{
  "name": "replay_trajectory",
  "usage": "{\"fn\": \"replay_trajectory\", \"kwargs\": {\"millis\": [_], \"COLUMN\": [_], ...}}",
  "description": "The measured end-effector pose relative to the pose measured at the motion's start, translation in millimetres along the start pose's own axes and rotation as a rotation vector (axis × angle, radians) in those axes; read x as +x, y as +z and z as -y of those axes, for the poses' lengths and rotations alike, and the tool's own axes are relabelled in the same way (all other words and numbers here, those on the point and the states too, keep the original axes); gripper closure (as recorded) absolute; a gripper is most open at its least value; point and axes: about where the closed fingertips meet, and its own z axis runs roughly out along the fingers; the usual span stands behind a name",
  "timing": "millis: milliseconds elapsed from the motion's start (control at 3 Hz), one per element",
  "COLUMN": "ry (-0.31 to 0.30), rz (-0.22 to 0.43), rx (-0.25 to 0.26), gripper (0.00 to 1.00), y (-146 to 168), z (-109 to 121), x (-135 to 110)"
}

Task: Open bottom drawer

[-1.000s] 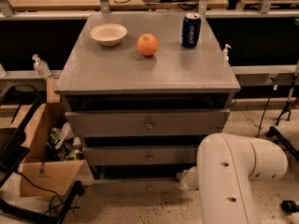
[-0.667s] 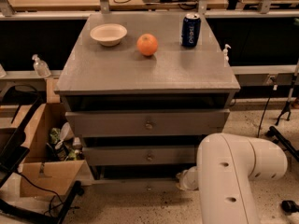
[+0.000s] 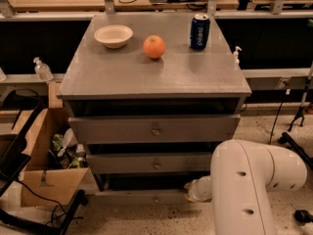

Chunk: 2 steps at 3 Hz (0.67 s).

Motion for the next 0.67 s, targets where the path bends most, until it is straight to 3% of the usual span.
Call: {"fn": "replay_trajectory", "kwargs": {"millis": [333,667], "ry": [0.036,0.036], "rz": [0.014,0.014], "rx": [-0.046,-0.046], "gripper": [1.0,1.0], "y": [0.1,0.5], "z": [-31.8,-30.2], "x": [5.9,5.8]}}
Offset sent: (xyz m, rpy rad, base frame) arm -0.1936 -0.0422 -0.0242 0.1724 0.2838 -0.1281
